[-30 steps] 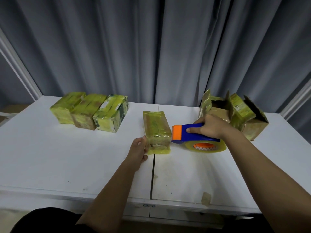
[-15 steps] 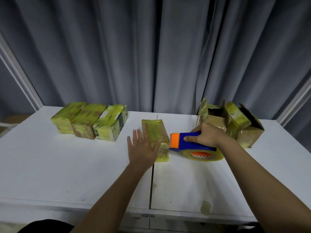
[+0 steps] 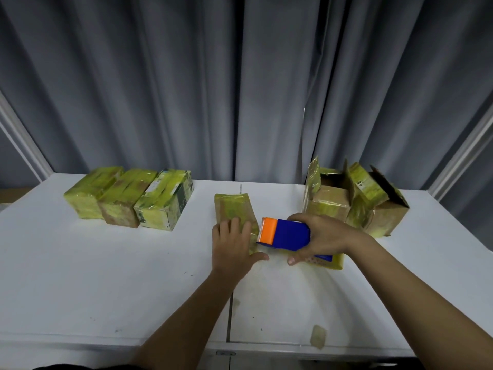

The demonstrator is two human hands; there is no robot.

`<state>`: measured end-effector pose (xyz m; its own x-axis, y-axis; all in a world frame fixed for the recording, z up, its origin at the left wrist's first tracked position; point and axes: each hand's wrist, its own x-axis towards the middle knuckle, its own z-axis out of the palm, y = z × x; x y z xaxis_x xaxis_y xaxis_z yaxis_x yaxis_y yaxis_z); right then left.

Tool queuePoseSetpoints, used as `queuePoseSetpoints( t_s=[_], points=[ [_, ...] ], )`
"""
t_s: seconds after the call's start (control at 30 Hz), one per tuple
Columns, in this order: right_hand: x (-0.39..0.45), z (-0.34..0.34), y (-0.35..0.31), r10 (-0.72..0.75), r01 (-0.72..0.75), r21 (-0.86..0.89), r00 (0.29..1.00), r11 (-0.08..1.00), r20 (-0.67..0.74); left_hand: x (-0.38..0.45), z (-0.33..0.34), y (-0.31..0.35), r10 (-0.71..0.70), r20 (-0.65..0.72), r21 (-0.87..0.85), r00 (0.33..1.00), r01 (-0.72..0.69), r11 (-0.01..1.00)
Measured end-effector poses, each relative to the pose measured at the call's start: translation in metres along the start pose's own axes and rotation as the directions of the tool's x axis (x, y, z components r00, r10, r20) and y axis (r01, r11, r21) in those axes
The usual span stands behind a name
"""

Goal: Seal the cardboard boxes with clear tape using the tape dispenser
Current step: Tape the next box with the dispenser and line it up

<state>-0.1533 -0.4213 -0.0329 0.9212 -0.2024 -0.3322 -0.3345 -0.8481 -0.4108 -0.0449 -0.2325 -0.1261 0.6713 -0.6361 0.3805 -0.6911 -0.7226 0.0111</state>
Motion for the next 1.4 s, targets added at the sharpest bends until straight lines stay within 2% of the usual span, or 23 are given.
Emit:
queuePoseSetpoints(
  t_s=[0.13,0.27,0.37,0.47,0.67,0.83,0.9,0.97,1.13,1.4],
  points=[
    [-0.008,0.003,-0.006,-0.059,0.041,-0.222,0.995,0.974,-0.077,0.003,0.004,0.001,-0.034,-0.047,-0.003,0.998,0.033,0.999],
    [-0.017,0.003,-0.005,-0.122,0.066,-0.245,0.968,0.967,-0.220,0.003,0.005,0.006,-0.062,-0.092,0.041,0.994,0.066,0.997],
    [-0.021,0.005,-0.001,-0.150,0.082,-0.235,0.947,0.969,-0.286,0.001,0.006,0.009,-0.081,-0.109,0.010,0.991,0.082,0.997],
    [-0.023,0.006,0.002,-0.139,0.086,-0.189,0.947,0.978,-0.289,-0.001,0.010,0.010,-0.092,-0.128,-0.034,0.988,0.088,0.996],
    [-0.031,0.008,-0.007,-0.159,0.063,-0.343,0.952,0.937,-0.261,0.001,0.011,-0.004,-0.048,-0.058,-0.119,0.997,0.041,0.992],
    [-0.042,0.022,-0.025,-0.216,0.176,-0.167,0.941,0.970,-0.259,0.005,0.007,-0.036,0.055,-0.038,-0.288,0.998,-0.064,0.955],
    [-0.041,0.030,-0.033,-0.239,0.197,-0.169,0.929,0.966,-0.283,0.004,0.001,-0.047,0.081,-0.023,-0.279,0.996,-0.085,0.957],
    [-0.038,0.042,-0.037,-0.227,0.181,-0.167,0.918,0.969,-0.326,0.001,-0.002,-0.054,0.062,0.036,-0.251,0.997,-0.051,0.967],
    [-0.035,0.066,-0.033,-0.122,0.126,-0.021,0.889,0.992,-0.441,-0.003,-0.004,-0.060,0.059,0.013,-0.325,0.998,-0.052,0.944],
    [-0.033,0.083,-0.019,-0.163,0.153,-0.057,0.903,0.987,-0.397,-0.004,0.002,-0.063,0.058,0.001,-0.407,0.998,-0.053,0.912]
  ],
)
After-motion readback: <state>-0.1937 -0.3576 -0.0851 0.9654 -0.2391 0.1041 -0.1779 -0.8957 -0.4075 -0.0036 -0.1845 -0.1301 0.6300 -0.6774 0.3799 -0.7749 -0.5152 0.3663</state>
